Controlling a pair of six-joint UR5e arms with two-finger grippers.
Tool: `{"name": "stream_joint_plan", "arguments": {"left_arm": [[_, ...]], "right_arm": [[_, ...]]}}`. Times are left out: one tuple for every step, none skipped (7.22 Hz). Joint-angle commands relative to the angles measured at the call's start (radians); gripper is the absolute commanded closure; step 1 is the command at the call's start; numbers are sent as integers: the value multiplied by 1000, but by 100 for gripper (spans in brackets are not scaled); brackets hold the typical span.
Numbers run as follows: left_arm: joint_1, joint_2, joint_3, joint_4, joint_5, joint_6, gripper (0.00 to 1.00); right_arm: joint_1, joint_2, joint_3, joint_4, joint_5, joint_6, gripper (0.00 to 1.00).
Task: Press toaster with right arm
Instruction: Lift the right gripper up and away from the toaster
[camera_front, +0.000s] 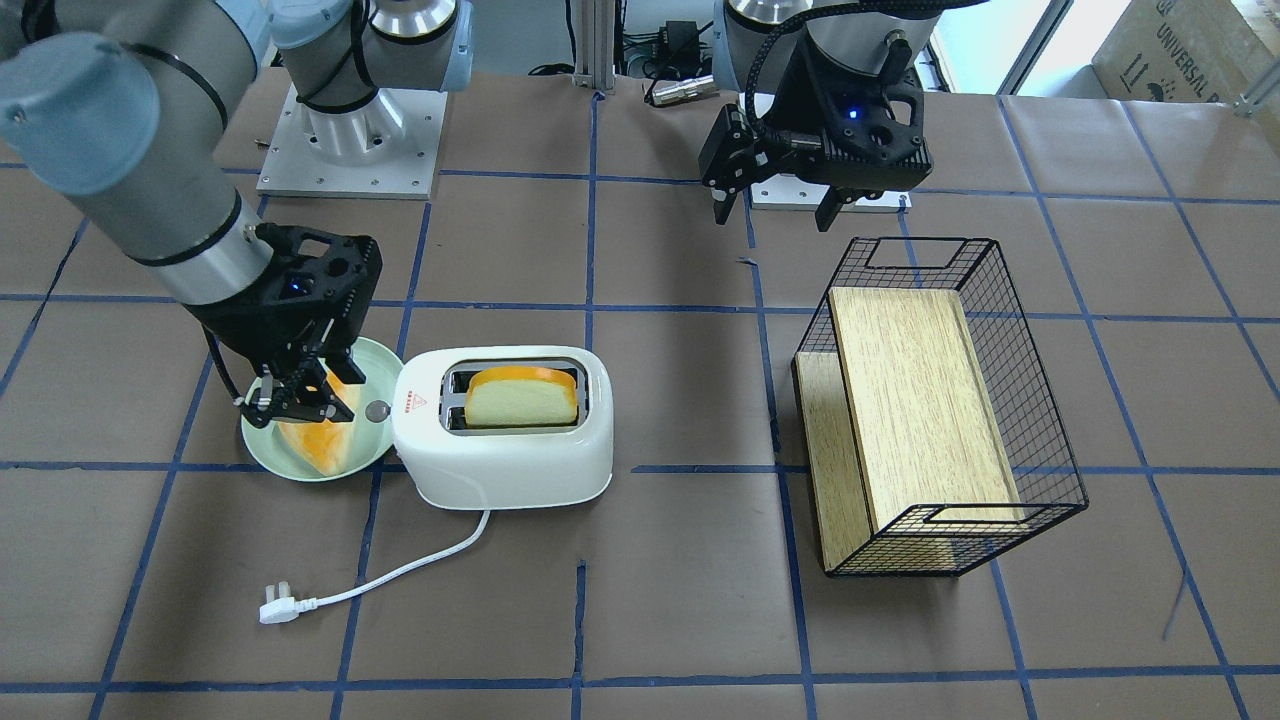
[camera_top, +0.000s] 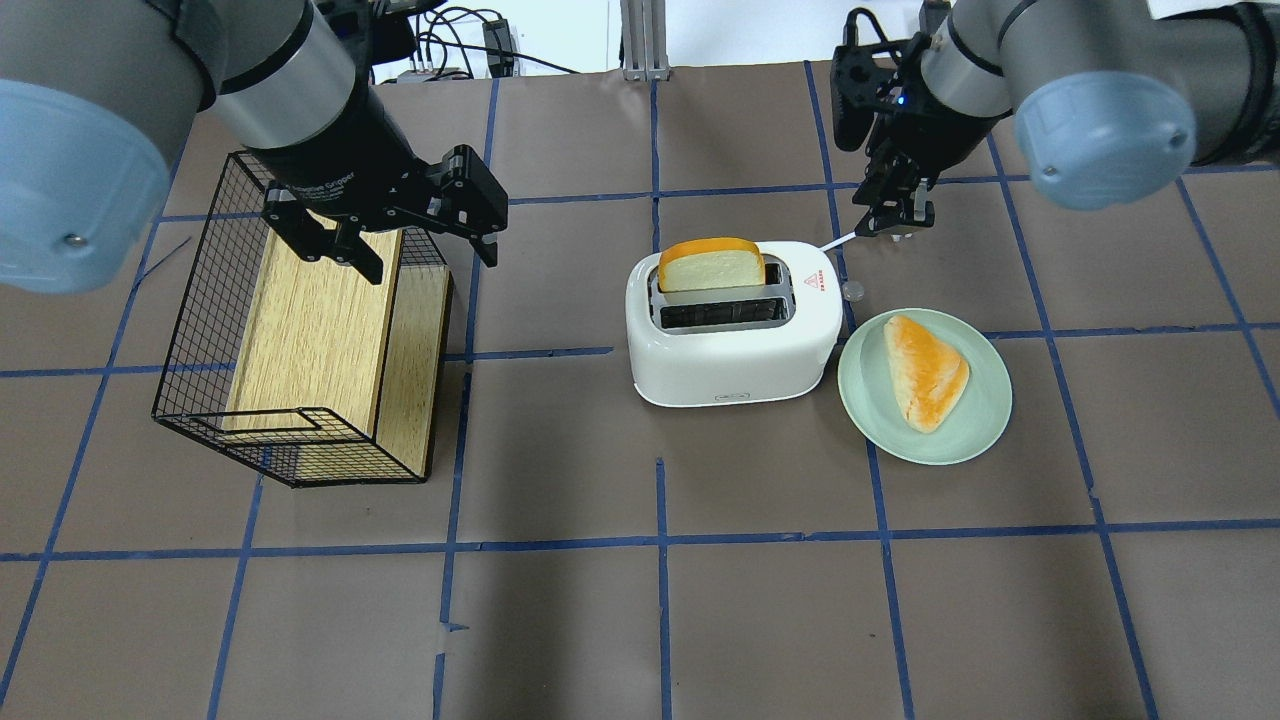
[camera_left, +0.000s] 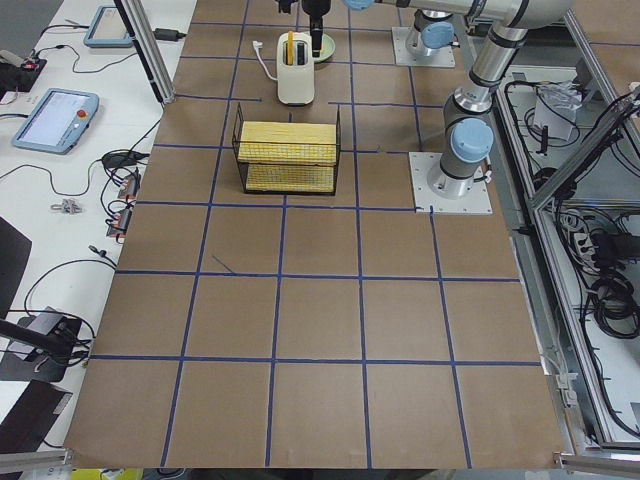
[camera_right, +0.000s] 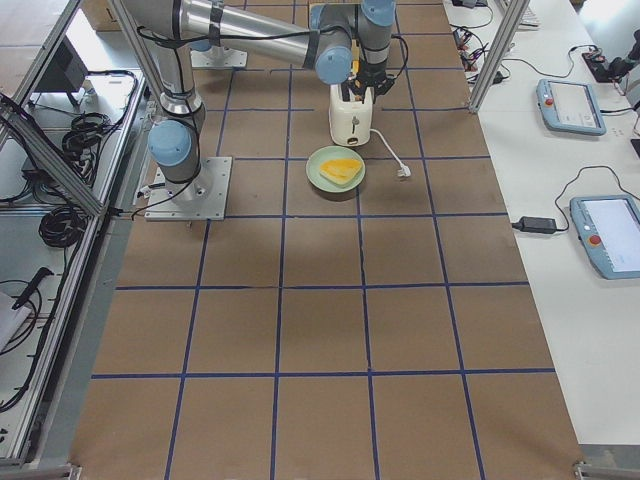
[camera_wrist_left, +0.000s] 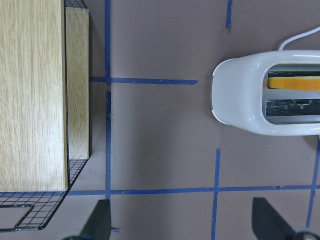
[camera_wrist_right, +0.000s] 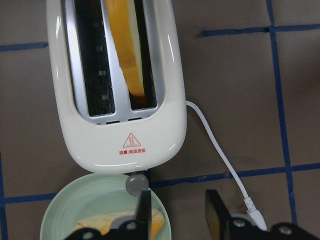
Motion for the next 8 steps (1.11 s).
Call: {"name": "stream_joint_plan", "arguments": {"left_arm": [[0, 0, 0, 0, 0, 0, 0], [1, 0, 0, 0, 0, 0, 0], [0, 0, 0, 0, 0, 0, 0], [0, 0, 0, 0, 0, 0, 0], [1, 0, 0, 0, 0, 0, 0], [1, 0, 0, 0, 0, 0, 0], [1, 0, 0, 0, 0, 2, 0], [1, 0, 0, 0, -1, 0, 0]], "right_arm": [[-4, -45, -25, 84, 14, 351, 18], [-4, -80, -28, 120, 1, 556, 0], [-7, -111, -26, 140, -53, 743, 0], [-4, -140, -26, 196, -143, 891, 0], [-5, -165, -17, 247, -174, 997, 0], [-4, -166, -11, 278, -174, 1126, 0], [-4, -166, 3, 272, -176, 1154, 0], [-8, -163, 6, 271, -180, 1153, 0]]}}
